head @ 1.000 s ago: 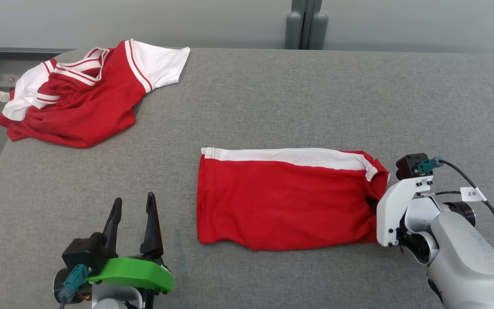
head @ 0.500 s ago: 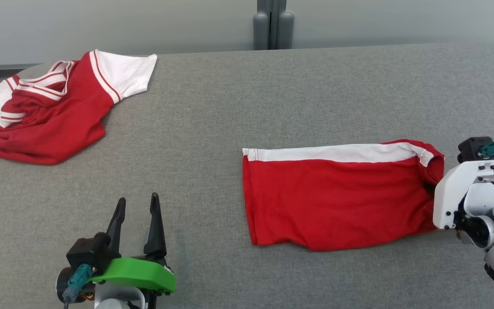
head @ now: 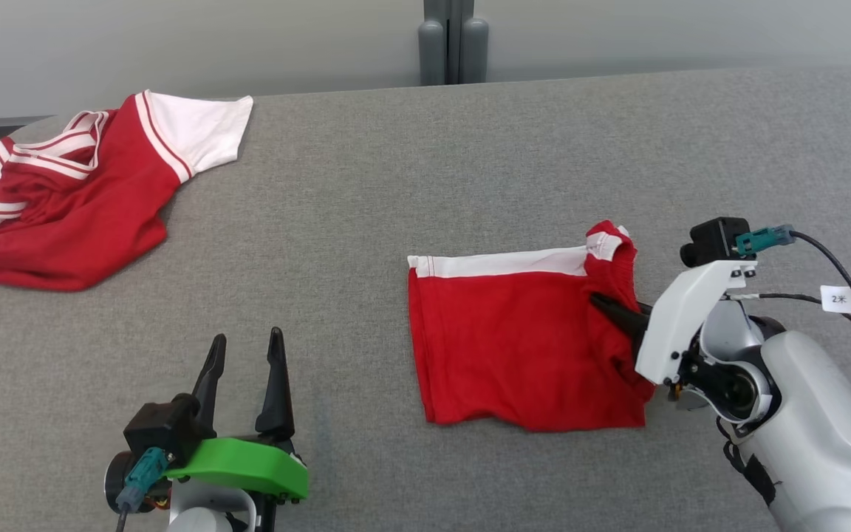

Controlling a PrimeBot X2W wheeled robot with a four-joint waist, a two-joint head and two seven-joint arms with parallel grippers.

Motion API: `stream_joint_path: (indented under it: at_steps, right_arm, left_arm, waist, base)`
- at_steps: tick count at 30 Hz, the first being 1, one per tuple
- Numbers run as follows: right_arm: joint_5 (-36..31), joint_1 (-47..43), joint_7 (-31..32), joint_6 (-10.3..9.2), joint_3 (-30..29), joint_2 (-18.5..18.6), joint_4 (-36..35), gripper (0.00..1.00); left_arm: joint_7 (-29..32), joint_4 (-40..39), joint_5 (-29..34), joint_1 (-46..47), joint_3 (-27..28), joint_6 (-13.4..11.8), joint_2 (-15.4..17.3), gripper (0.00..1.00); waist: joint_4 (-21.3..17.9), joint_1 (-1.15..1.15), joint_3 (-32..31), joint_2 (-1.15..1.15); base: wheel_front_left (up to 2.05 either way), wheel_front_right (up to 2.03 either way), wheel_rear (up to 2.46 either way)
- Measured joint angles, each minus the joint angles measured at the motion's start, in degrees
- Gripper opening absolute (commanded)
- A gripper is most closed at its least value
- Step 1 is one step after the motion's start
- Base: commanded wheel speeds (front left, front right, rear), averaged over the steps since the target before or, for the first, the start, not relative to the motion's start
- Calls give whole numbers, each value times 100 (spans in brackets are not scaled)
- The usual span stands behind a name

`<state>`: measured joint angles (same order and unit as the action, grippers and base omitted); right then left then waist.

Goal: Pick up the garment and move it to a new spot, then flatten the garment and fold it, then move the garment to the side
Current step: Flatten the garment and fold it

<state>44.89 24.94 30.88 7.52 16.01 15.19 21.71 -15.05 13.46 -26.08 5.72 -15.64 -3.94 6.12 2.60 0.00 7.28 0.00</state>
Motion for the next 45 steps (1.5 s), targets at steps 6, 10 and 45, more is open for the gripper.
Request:
stream_joint_path:
  at_steps: [6,10,45]
  right_arm:
    - [68,19,-4,0,171,-423,12,0]
    - [68,111,-44,-3,280,-678,233,0]
    - [-1393,676,-3089,-3,313,-390,591,100]
  left_arm:
    - [0,29,-1,31,-31,33,-27,100]
    - [-1,54,-1,34,-68,49,-71,100]
    - [-8,68,164,156,-52,171,-279,100]
  waist:
    - [199,0,-24,0]
    - [364,0,-43,0]
    - [295,0,-204,0]
  base:
    - [0,0,0]
    - [0,0,0]
    - [0,0,0]
